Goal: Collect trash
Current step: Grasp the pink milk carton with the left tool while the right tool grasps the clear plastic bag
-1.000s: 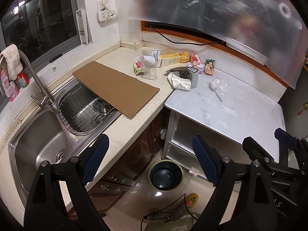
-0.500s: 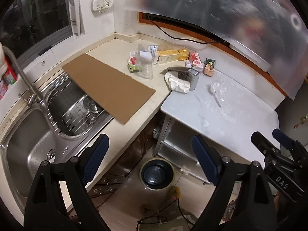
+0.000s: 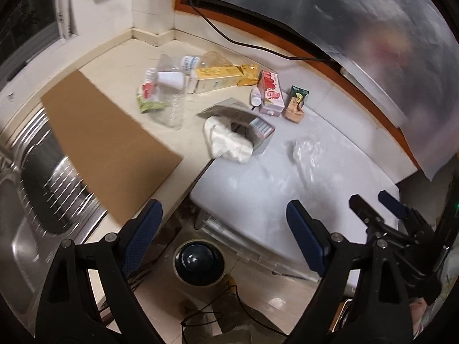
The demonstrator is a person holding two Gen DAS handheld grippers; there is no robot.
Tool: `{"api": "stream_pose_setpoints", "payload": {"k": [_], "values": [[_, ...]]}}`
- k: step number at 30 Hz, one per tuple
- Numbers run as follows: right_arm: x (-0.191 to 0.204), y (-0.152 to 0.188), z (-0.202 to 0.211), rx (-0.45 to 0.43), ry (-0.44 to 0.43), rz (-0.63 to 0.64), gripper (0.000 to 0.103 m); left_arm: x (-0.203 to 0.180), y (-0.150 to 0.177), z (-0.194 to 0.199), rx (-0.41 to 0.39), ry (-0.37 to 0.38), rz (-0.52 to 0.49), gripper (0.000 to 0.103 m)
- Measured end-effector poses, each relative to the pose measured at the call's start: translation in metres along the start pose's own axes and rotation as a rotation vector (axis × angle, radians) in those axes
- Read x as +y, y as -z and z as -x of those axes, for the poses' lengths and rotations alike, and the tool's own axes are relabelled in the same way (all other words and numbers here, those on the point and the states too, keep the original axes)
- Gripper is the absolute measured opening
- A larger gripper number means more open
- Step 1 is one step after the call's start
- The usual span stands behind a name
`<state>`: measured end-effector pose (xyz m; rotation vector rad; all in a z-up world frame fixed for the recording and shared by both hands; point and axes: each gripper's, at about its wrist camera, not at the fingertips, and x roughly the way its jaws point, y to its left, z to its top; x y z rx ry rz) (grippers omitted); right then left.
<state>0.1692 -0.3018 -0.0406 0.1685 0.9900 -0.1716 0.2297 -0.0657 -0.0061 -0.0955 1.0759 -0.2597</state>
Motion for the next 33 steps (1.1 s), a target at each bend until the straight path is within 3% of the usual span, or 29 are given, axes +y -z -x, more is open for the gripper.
{"api": "stream_pose_setpoints", "payload": {"k": [11, 23, 28, 33], "values": [[-0.04, -0.073, -0.14, 0.112, -0.051, -0.048, 0.079, -0.023, -0.079, -0.109, 0.123, 0.063, 0.092, 0.087], [-0.034, -0.087, -0.244, 0.245, -0.092, -0.03, 0.078, -0.015, -0.111, -0.198, 0.28, 0.058, 0.216, 0.085], [-0.03, -0.08, -0.264, 0.281, -0.109, -0.032, 0.068, -0.016, -0.107, -0.22, 0.34, 0.057, 0.254, 0.064], [-0.025, -0.074, -0.264, 0.274, -0.119, -0.023, 0.052, -0.018, -0.106, -0.225, 0.339, 0.057, 0.27, 0.043]]}}
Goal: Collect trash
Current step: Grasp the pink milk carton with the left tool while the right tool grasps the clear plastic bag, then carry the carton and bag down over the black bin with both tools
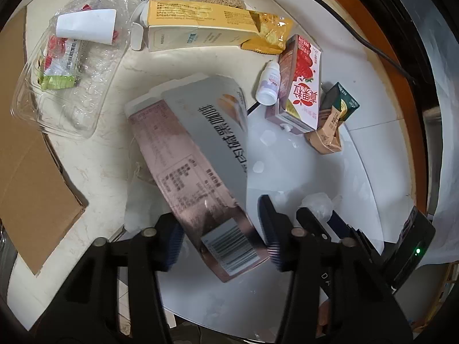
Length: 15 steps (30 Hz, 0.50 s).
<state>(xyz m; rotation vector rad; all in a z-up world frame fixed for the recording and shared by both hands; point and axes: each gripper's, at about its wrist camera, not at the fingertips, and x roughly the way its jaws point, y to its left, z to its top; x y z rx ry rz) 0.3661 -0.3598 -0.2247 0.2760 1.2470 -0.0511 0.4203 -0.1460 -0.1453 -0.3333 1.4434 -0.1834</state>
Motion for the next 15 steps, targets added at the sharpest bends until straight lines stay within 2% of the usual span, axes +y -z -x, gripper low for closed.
{"api": "stream_pose_setpoints", "payload": {"k": [2, 4, 8, 15], "values": [[0.0, 0.001, 0.002, -0.006, -0.006, -0.006, 0.044, -0.002, 0.002, 0.002, -0.006, 0.001, -0.004, 0.035], [-0.002, 0.003, 0.005, -0.011, -0.02, -0.016, 0.04, -0.006, 0.003, 0.005, -0.017, -0.014, -0.021, 0.029], [-0.005, 0.009, 0.017, -0.03, -0.045, -0.034, 0.037, -0.015, 0.008, 0.014, -0.055, -0.045, -0.056, 0.029], [-0.009, 0.03, 0.061, -0.092, -0.087, -0.037, 0.035, -0.021, 0.034, 0.052, -0.116, -0.028, -0.092, 0.027]]}}
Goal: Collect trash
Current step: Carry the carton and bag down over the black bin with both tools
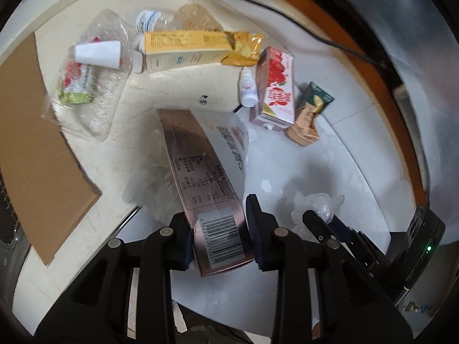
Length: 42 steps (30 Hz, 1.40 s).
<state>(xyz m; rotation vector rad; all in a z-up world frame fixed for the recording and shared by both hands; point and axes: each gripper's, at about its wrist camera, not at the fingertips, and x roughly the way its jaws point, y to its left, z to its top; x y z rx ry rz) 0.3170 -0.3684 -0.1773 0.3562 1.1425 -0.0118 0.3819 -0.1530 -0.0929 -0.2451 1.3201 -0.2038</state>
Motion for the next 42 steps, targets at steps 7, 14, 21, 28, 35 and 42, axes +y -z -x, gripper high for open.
{"api": "stream_pose_setpoints", "payload": {"k": [7, 14, 21, 28, 35, 42], "values": [[0.009, 0.036, 0.06, -0.074, -0.026, 0.002, 0.034, -0.008, 0.042, 0.062, -0.071, 0.05, -0.068, 0.021], [0.027, 0.1, 0.114, -0.104, -0.061, 0.01, 0.034, -0.004, 0.108, 0.122, -0.12, 0.103, -0.144, 0.021], [0.063, 0.19, 0.135, -0.101, -0.111, 0.086, 0.034, 0.034, 0.2, 0.159, -0.114, 0.125, -0.208, 0.021], [0.089, 0.294, 0.091, -0.006, -0.098, 0.155, 0.034, 0.083, 0.286, 0.137, -0.059, 0.12, -0.242, 0.021], [0.075, 0.376, -0.014, 0.094, -0.06, 0.182, 0.034, 0.124, 0.345, 0.043, -0.023, 0.075, -0.296, 0.021], [0.041, 0.438, -0.168, 0.171, -0.045, 0.198, 0.034, 0.191, 0.381, -0.141, 0.099, 0.049, -0.263, 0.021]]}}
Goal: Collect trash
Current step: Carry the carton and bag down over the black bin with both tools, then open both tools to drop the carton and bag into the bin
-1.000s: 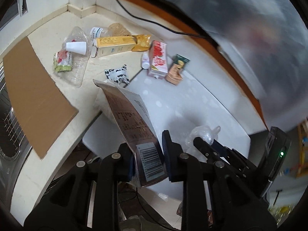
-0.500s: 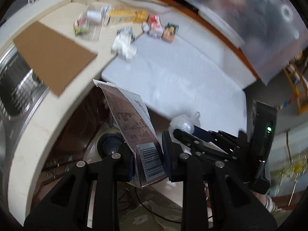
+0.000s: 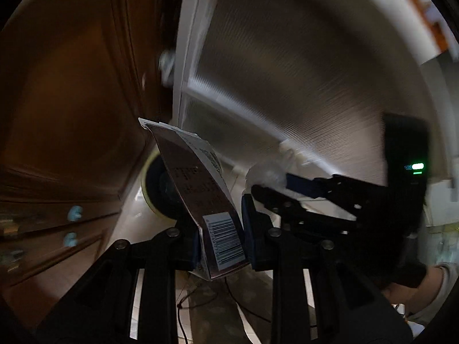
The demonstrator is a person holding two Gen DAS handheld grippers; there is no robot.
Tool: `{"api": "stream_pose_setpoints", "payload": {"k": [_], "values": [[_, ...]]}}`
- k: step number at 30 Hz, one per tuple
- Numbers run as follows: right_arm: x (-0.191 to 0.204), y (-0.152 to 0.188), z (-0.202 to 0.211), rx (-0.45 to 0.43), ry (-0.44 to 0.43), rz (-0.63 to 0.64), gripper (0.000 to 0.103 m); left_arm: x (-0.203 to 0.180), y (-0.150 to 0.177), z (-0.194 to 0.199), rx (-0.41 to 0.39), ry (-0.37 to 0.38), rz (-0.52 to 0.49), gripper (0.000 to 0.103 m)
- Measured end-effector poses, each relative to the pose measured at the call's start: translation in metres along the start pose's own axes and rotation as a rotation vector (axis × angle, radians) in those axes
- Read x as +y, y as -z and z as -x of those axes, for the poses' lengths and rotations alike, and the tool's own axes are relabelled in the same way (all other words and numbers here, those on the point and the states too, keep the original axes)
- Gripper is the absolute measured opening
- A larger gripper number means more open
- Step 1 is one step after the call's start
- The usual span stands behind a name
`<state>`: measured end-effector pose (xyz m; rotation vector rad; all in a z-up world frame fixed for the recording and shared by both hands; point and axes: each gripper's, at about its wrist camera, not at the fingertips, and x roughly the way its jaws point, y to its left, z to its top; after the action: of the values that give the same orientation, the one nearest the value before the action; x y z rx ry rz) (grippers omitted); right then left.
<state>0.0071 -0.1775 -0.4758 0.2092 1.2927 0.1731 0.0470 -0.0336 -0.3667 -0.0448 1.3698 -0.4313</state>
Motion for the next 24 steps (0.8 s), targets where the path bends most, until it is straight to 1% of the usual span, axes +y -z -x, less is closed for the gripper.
{"api": "stream_pose_setpoints", "payload": {"k": [2, 3, 4, 5, 7, 8, 10, 11, 13, 14, 15, 18, 21, 24], "values": [[-0.01, 0.01, -0.054, 0.015, 0.007, 0.02, 0.034, 0.023, 0.006, -0.055, 0.03, -0.022, 0.011, 0.021], [-0.016, 0.016, -0.077, 0.021, 0.007, 0.031, 0.034, 0.039, 0.01, -0.088, 0.045, -0.023, 0.029, 0.021], [-0.021, 0.02, -0.1, 0.028, 0.009, 0.041, 0.034, 0.051, 0.013, -0.112, 0.054, -0.023, 0.042, 0.021], [-0.027, 0.024, -0.125, 0.04, 0.014, 0.052, 0.034, 0.056, 0.014, -0.13, 0.06, -0.025, 0.051, 0.021], [-0.035, 0.027, -0.166, 0.062, 0.012, 0.058, 0.034, 0.078, 0.018, -0.172, 0.073, -0.019, 0.072, 0.021], [-0.04, 0.032, -0.187, 0.074, 0.003, 0.055, 0.034, 0.085, 0.021, -0.186, 0.076, -0.014, 0.077, 0.021], [-0.045, 0.032, -0.22, 0.097, -0.003, 0.047, 0.034, 0.101, 0.025, -0.217, 0.088, -0.002, 0.09, 0.021], [-0.048, 0.036, -0.237, 0.111, -0.008, 0.047, 0.034, 0.105, 0.027, -0.228, 0.094, 0.003, 0.097, 0.022], [-0.055, 0.034, -0.262, 0.136, -0.011, 0.05, 0.034, 0.114, 0.034, -0.25, 0.111, 0.008, 0.1, 0.022], [-0.056, 0.035, -0.273, 0.173, -0.018, 0.048, 0.034, 0.118, 0.037, -0.262, 0.122, 0.006, 0.1, 0.022], [-0.058, 0.037, -0.282, 0.184, -0.024, 0.048, 0.034, 0.122, 0.04, -0.272, 0.134, 0.01, 0.098, 0.021], [-0.059, 0.042, -0.308, 0.229, -0.033, 0.05, 0.038, 0.128, 0.044, -0.29, 0.156, -0.001, 0.086, 0.021], [-0.058, 0.048, -0.318, 0.262, -0.029, 0.065, 0.041, 0.137, 0.05, -0.3, 0.18, -0.015, 0.089, 0.021], [-0.059, 0.052, -0.32, 0.284, -0.035, 0.063, 0.046, 0.134, 0.048, -0.31, 0.212, -0.036, 0.088, 0.022]]}}
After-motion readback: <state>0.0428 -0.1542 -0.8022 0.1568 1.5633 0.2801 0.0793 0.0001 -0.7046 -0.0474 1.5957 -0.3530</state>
